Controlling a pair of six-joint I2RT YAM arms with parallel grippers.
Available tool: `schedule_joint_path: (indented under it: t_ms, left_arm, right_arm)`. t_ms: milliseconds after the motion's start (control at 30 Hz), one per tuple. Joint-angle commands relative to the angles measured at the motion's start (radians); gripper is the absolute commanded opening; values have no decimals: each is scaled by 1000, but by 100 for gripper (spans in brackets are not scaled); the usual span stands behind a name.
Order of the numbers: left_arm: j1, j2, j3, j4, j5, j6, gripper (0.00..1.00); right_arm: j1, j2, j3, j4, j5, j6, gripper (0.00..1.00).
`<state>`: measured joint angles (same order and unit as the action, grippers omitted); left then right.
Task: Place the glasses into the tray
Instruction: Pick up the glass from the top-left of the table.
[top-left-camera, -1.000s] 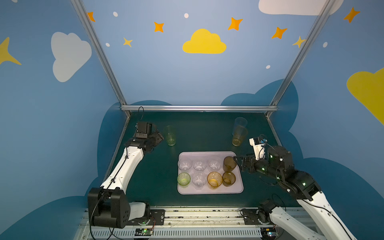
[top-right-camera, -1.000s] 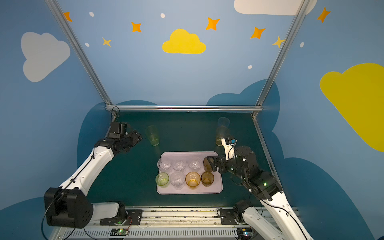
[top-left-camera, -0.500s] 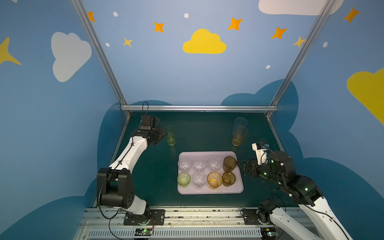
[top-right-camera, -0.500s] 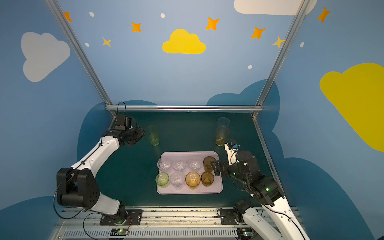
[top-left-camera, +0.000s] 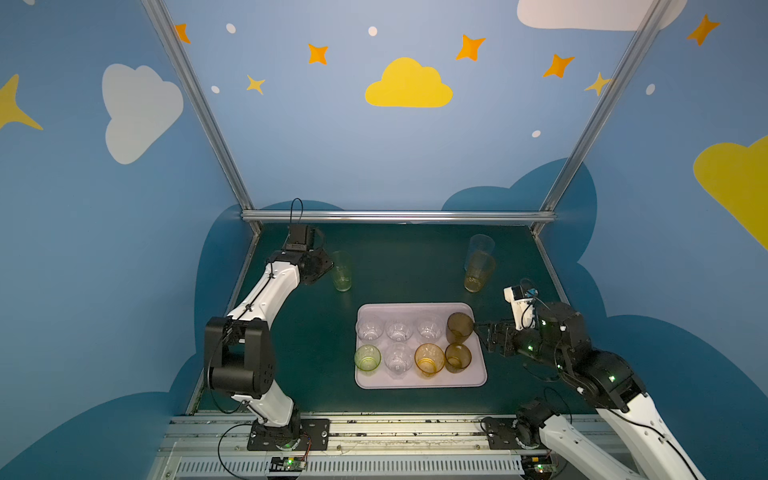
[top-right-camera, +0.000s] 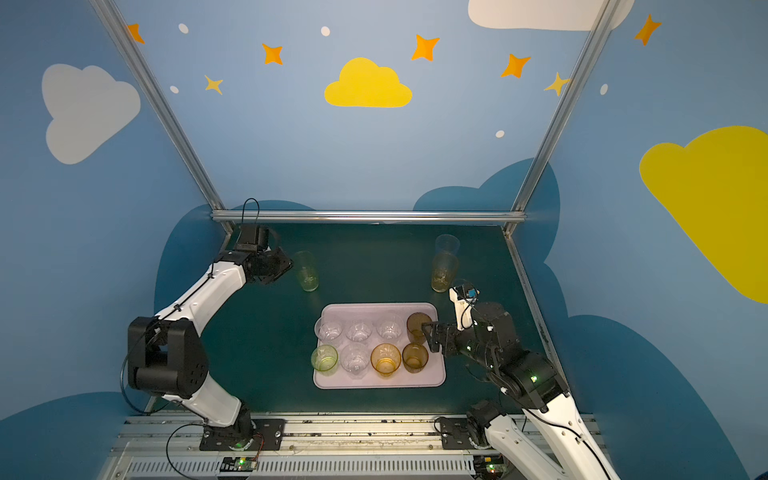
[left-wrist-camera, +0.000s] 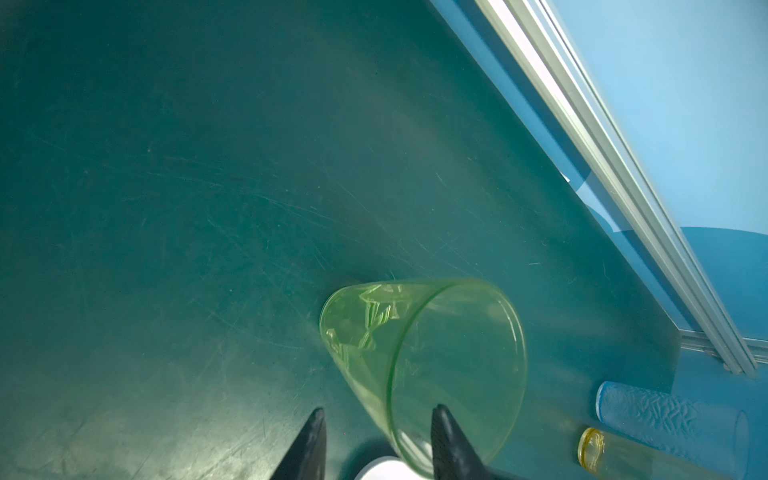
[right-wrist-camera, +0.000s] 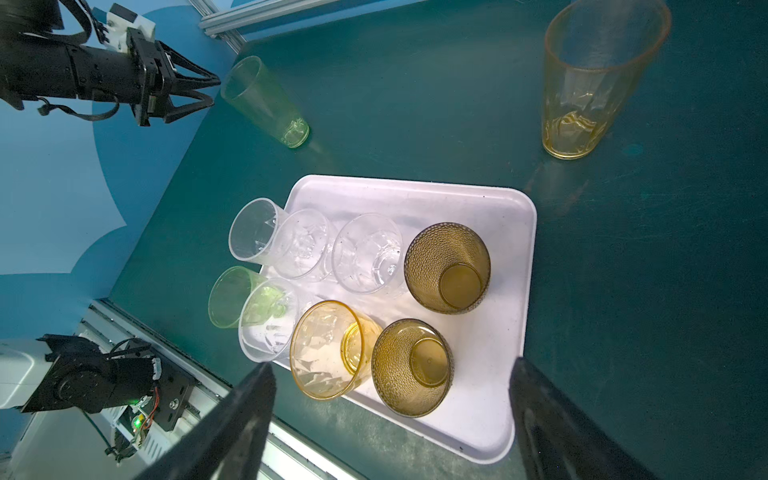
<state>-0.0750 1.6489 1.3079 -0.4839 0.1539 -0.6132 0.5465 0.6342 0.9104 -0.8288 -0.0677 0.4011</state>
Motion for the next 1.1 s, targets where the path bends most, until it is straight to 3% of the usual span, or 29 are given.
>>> schedule_joint_path:
  t_ms: [0,333,700,1067]
  left_arm:
    - [-6,27,28,-36,4,23,39]
    - [-11,90,89,-79,-9,49,15]
    - [-16,118,131,-98,4,49,4]
    - [-55,2,138,-101,38,95,4]
  right_arm:
    - [-4,-7,-10,-10,12,13,87]
    - [-4,-8,-21,-9,14,24,87]
    - [-8,1,-7,-6,14,24,88]
    - [-11,-1,5,3,26,48,87]
